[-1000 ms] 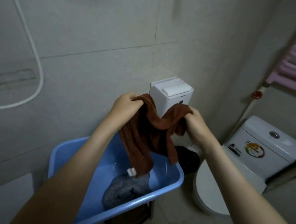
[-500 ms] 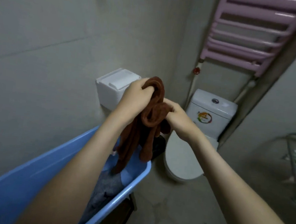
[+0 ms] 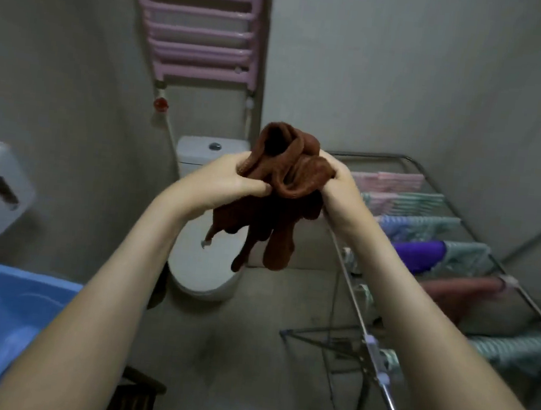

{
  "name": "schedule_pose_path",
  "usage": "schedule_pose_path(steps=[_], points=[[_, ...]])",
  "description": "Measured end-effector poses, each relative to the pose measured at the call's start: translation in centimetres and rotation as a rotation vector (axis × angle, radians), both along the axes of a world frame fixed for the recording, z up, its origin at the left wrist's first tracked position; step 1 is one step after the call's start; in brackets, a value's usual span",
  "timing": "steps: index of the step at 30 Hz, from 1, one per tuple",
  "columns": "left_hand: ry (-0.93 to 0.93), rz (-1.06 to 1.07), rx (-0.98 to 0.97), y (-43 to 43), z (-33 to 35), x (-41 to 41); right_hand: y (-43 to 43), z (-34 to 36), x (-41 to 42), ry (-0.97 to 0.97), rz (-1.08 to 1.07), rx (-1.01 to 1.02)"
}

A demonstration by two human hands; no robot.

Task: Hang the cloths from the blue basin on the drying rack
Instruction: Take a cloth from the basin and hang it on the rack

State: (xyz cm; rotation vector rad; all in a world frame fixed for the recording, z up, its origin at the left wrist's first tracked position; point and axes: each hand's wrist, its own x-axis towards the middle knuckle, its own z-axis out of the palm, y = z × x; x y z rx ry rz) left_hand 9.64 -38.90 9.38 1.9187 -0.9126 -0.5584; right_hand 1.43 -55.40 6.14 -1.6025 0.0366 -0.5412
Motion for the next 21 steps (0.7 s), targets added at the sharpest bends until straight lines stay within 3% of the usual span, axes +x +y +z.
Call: schedule_pose_path(steps=[6, 11, 15, 21], points=[[-0.081, -0.022, 0.22, -9.9, -2.0, -5.5, -8.2, -0.4, -9.7, 0.011, -0.217, -0.009], [-0.202, -0.098, 0.186, -16.2, -2.0, -10.9, -13.5, -0.6, -16.4, 0.022, -0.428, -0.046], [-0.266, -0.146, 0.086, -19.8, -1.3, -13.5, -16.5, -0.6, -19.9, 0.048, -0.545, -0.091], [-0.028, -0.184, -0.234, -24.5, -0.5, -15.4, -18.9, -1.6, -23.4, 0.137, -0.64, -0.097]])
